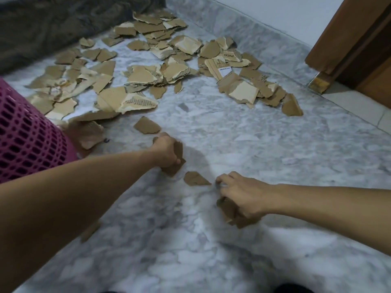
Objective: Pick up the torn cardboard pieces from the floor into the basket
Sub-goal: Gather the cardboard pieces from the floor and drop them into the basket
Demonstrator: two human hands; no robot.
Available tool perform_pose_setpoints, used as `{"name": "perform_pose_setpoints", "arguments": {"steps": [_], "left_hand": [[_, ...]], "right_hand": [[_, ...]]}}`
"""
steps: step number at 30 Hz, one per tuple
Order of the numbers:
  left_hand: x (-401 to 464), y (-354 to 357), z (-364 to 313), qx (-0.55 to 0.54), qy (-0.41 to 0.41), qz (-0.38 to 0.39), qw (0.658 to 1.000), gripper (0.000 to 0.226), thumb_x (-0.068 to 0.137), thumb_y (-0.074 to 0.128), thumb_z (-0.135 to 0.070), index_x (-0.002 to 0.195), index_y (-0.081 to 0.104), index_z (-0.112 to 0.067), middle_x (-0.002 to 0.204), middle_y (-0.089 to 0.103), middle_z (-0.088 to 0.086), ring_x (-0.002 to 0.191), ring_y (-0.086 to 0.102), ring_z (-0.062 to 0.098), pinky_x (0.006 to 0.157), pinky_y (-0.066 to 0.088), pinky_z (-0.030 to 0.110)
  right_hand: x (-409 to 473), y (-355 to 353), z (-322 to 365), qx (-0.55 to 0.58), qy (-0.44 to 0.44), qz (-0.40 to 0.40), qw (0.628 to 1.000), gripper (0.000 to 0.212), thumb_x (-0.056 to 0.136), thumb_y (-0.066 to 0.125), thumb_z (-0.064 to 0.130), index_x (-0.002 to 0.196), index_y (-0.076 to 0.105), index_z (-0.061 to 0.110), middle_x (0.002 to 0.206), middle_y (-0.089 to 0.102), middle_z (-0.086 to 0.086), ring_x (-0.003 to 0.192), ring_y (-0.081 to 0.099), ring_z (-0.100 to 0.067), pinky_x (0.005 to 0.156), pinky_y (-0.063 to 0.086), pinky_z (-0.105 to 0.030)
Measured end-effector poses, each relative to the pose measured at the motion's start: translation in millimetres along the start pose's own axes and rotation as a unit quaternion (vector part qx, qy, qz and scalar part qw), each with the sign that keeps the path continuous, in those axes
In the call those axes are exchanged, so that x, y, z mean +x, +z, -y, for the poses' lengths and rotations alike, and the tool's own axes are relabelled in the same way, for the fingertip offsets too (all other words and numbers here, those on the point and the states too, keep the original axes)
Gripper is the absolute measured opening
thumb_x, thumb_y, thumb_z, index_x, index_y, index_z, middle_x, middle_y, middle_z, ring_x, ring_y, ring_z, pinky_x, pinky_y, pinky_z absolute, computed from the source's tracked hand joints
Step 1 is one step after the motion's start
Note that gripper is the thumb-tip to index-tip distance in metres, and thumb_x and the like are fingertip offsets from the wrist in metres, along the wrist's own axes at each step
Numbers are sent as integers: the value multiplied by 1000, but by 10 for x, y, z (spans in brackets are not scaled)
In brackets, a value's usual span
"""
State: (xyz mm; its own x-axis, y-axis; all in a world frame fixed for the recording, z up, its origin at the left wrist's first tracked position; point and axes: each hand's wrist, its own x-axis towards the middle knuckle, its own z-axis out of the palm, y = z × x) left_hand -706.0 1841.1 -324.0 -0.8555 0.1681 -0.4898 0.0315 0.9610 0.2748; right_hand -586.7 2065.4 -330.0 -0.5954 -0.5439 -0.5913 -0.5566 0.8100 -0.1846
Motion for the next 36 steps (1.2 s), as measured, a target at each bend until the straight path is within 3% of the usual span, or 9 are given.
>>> {"name": "perform_pose_setpoints", "arguments": {"steps": [6, 9, 13, 17, 21, 26, 29, 32, 36], "left_hand": [[-151, -6, -43, -15, 14, 25, 999, 54, 74, 81, -21, 122, 59, -9, 119, 63, 11, 106, 61, 27, 80, 50, 30], [-226, -26, -118, -38, 58, 44, 997, 58, 74, 80, -19, 124, 51, -12, 120, 57, 9, 99, 55, 23, 72, 46, 29], [-300, 52, -261, -52, 103, 87, 990, 61, 73, 80, -15, 124, 46, -15, 115, 54, 4, 98, 54, 21, 61, 47, 27], [-299, 349, -351, 29, 124, 82, 988, 37, 77, 73, -12, 112, 62, -12, 121, 57, 9, 112, 54, 27, 82, 51, 31], [-315, 508, -342, 82, 155, 64, 983, 46, 80, 69, -17, 123, 53, -11, 128, 41, 10, 119, 39, 29, 94, 45, 39], [-308, 496, -333, 38, 136, 62, 988, 44, 76, 67, -7, 118, 54, -11, 119, 59, 13, 106, 58, 30, 78, 50, 33], [-338, 480, -362, 23, 122, 68, 990, 40, 76, 64, -3, 113, 55, -12, 113, 62, 11, 99, 60, 28, 67, 47, 30], [-372, 457, -385, 16, 108, 77, 991, 37, 76, 64, -1, 109, 54, -15, 109, 62, 9, 94, 58, 24, 64, 42, 28], [-396, 336, -392, 17, 100, 82, 992, 40, 73, 68, -4, 110, 56, -14, 112, 62, 9, 93, 59, 25, 67, 48, 30]], "right_hand": [[-124, -22, -17, 94, 60, -4, 994, 40, 75, 73, 18, 110, 54, 20, 110, 61, -9, 98, 60, -30, 68, 43, -31], [-184, -181, -161, 181, 120, -23, 976, 47, 68, 83, 29, 103, 51, 28, 104, 60, -6, 97, 59, -26, 71, 44, -30], [-183, -378, -501, 275, 185, -68, 941, 45, 67, 89, 31, 85, 48, 29, 96, 59, 0, 91, 58, -22, 63, 43, -29], [-191, -452, -722, 340, 233, -90, 907, 42, 67, 90, 29, 86, 53, 22, 93, 62, -3, 89, 61, -24, 67, 48, -33], [-211, -489, -736, 353, 239, -97, 899, 39, 68, 89, 27, 87, 57, 19, 92, 64, -4, 87, 62, -24, 67, 48, -32], [-301, -334, -481, 287, 220, -6, 932, 43, 64, 90, 31, 83, 53, 19, 87, 59, 5, 87, 59, -21, 58, 42, -25], [-345, -79, -302, 188, 215, 10, 958, 56, 61, 90, 33, 102, 57, 13, 106, 55, -2, 94, 60, -24, 68, 50, -28], [-374, 141, -205, 123, 211, -4, 970, 51, 59, 84, 35, 96, 55, 15, 112, 44, -3, 94, 57, -25, 75, 54, -33], [-403, 49, -169, 135, 218, 9, 967, 42, 61, 81, 27, 95, 57, 20, 100, 55, -1, 82, 54, -20, 52, 40, -23]]}}
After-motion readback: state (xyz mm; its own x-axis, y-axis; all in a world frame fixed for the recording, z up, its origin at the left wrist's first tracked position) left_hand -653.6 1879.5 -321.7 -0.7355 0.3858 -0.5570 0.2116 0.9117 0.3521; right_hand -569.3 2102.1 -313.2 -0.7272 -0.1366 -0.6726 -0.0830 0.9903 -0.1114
